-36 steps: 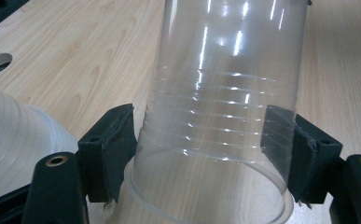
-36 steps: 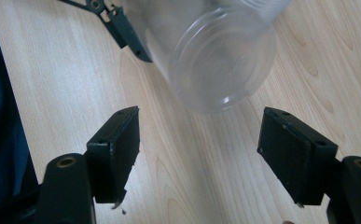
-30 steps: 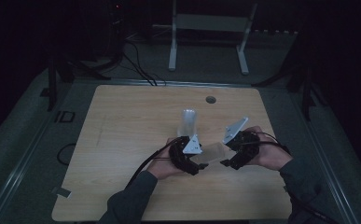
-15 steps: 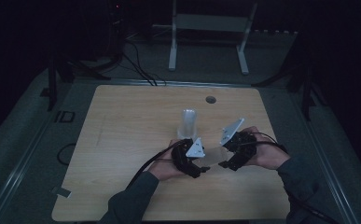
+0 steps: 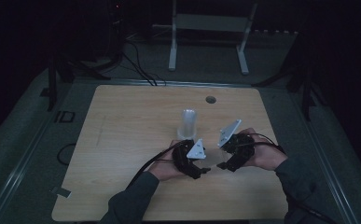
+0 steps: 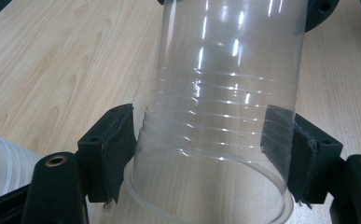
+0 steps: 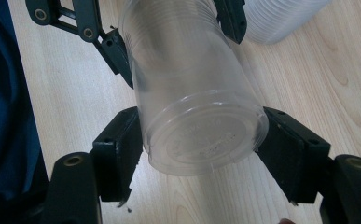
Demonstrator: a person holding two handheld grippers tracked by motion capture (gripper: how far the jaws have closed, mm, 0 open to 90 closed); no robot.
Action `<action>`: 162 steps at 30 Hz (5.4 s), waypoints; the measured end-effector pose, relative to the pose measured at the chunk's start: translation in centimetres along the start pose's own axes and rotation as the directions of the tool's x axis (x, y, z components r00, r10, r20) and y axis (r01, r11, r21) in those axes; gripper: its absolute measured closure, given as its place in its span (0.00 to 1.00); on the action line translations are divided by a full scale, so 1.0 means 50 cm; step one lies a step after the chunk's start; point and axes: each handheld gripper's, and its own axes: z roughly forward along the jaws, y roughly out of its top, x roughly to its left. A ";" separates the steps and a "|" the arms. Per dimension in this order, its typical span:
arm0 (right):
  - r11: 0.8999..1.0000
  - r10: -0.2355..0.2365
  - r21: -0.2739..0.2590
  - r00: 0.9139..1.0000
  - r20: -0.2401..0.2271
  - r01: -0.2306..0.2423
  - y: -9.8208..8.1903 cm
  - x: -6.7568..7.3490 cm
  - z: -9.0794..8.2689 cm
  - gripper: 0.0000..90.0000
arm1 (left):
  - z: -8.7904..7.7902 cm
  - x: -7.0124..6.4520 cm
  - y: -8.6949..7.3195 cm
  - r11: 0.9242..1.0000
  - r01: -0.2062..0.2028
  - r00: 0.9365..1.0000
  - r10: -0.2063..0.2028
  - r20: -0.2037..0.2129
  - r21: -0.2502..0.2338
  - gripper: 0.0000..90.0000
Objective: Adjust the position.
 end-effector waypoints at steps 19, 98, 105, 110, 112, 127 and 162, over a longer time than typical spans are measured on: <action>0.997 0.015 -0.079 1.000 -0.023 -0.016 -0.017 -0.007 -0.013 0.46 | -0.009 0.000 0.001 0.999 0.015 1.000 -0.015 -0.004 -0.049 0.26; 0.961 -0.187 0.205 0.982 -0.012 0.186 0.024 0.031 0.025 0.46 | -0.001 -0.028 0.020 0.993 -0.111 0.993 0.112 -0.035 0.028 0.25; 0.968 -0.173 0.180 0.985 -0.010 0.172 0.020 0.028 0.023 0.46 | -0.006 -0.026 0.022 0.996 -0.091 0.995 0.091 -0.028 0.004 0.21; 0.971 -0.165 0.177 0.986 -0.003 0.163 0.016 0.024 0.026 0.46 | -0.014 -0.022 0.024 0.997 -0.071 0.997 0.071 -0.027 -0.028 0.21; 0.974 -0.156 0.169 0.988 0.000 0.154 0.013 0.022 0.026 0.46 | -0.018 -0.018 0.024 0.997 -0.062 0.998 0.060 -0.030 -0.042 0.21; 0.988 -0.059 0.144 0.997 0.057 0.051 -0.028 -0.003 0.033 0.46 | -0.038 0.001 0.017 0.995 0.006 0.999 -0.010 -0.042 -0.097 0.24; 0.962 0.248 -0.163 0.951 0.185 -0.219 -0.100 -0.014 0.052 0.46 | -0.066 0.048 -0.001 0.960 0.212 0.971 -0.228 -0.071 -0.184 0.36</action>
